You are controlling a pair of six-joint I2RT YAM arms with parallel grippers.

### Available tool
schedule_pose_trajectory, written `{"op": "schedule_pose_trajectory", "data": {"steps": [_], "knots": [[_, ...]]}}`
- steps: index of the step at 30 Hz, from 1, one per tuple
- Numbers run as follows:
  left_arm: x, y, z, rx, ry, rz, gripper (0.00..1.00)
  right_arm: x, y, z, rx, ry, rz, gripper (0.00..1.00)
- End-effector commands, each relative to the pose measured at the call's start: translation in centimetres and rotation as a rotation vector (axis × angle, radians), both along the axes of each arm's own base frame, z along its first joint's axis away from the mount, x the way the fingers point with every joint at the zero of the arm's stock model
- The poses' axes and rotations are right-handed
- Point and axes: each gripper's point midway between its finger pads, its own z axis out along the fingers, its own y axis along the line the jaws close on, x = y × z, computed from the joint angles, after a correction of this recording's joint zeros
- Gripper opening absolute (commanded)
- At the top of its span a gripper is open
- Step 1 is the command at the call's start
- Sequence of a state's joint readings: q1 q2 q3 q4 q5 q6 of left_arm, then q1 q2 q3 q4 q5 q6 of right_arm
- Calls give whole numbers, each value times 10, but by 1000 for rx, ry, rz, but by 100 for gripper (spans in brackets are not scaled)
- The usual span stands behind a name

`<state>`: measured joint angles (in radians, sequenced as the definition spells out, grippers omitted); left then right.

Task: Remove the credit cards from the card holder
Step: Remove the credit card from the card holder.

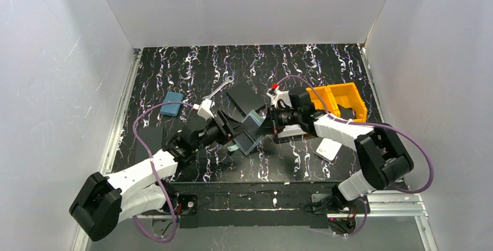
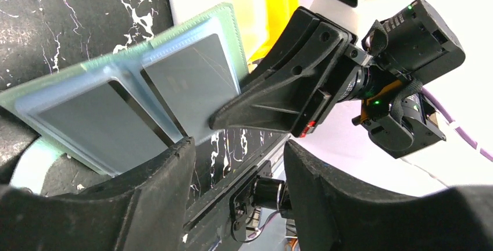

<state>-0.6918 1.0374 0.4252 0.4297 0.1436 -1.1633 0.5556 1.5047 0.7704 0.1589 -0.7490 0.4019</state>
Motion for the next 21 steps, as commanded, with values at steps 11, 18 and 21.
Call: {"op": "schedule_pose_trajectory", "data": {"steps": [11, 18, 21], "knots": [[4, -4, -2, -108, -51, 16, 49, -10, 5, 53, 219, 84, 3, 1], [6, -8, -15, -90, -25, 7, 49, -9, 1, 47, 230, 99, -21, 1], [8, -14, -15, -92, -20, -11, 49, -9, 1, 49, 242, 107, -24, 1]]}}
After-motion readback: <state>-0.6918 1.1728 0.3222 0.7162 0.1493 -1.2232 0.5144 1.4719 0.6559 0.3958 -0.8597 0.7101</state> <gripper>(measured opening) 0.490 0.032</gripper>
